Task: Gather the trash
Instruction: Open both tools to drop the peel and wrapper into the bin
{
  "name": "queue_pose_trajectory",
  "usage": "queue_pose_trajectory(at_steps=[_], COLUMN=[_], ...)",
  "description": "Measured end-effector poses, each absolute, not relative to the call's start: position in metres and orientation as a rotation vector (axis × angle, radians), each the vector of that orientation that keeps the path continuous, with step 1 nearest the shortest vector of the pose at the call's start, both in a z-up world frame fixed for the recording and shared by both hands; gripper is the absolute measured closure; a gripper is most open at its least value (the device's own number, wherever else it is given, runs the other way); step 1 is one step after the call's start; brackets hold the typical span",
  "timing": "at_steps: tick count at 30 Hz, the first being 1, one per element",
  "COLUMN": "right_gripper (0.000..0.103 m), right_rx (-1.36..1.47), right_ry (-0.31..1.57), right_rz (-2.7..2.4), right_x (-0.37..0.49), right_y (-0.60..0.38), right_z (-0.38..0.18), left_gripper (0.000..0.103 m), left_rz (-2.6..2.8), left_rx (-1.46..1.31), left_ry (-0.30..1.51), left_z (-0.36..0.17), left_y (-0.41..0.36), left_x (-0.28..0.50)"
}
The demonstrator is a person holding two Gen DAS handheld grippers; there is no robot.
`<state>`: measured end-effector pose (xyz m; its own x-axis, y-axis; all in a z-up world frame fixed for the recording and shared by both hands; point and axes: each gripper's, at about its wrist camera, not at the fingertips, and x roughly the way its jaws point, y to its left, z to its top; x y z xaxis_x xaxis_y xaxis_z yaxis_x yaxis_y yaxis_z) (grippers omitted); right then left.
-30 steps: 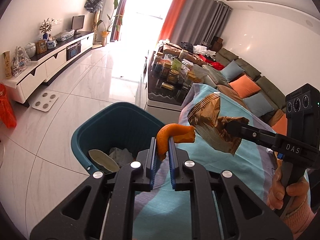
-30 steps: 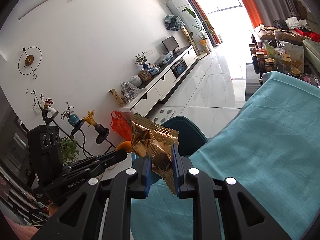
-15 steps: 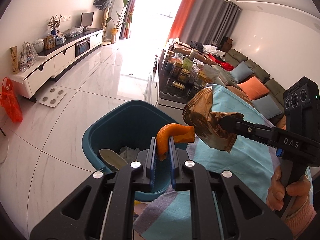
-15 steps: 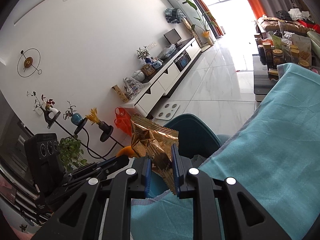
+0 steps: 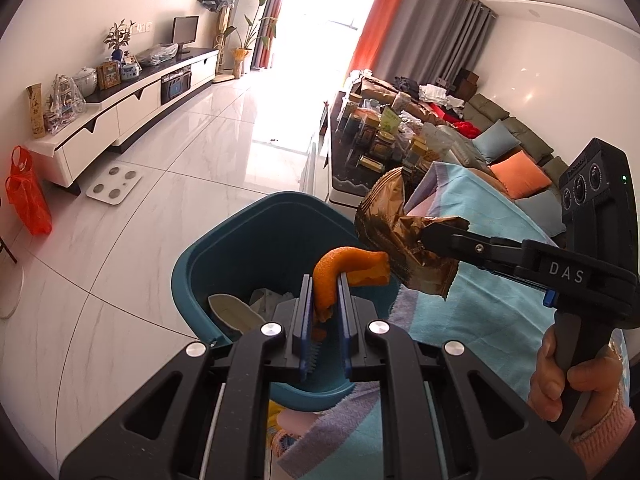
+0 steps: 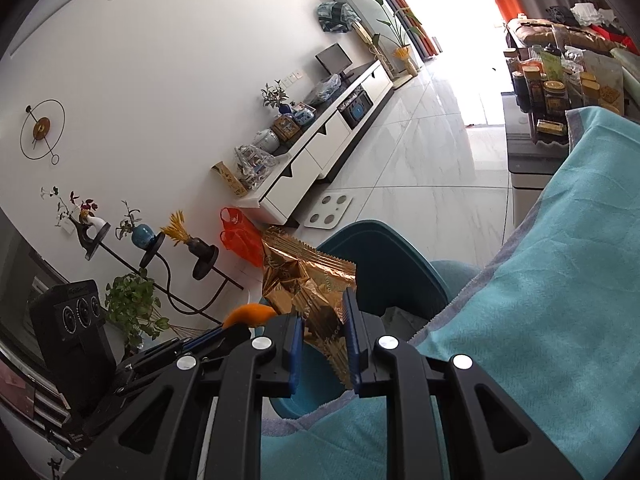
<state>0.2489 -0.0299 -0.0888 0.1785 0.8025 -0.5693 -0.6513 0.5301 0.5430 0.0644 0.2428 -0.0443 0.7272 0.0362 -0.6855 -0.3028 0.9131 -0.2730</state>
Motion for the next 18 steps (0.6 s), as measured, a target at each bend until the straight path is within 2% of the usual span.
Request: queue_pose_trajectory(at_steps=[12, 18], right_gripper=[0.083, 0.082], right_rx=[0.171, 0.166], right_ry=[0.981, 1.013], right_rz=[0.982, 0.953], right_x=[0.257, 0.261], right_y=[-0.008, -0.003], right_z=[-0.096, -0.103], left_gripper=[0.091, 0.087], left_rz=[0.214, 0.211], left_rx=[-0.41, -0.426], left_ry=[0.777, 0.796], left_z=[-0.069, -0.083], left_y=[0.253, 0.258], left_x=[0.087, 0.102])
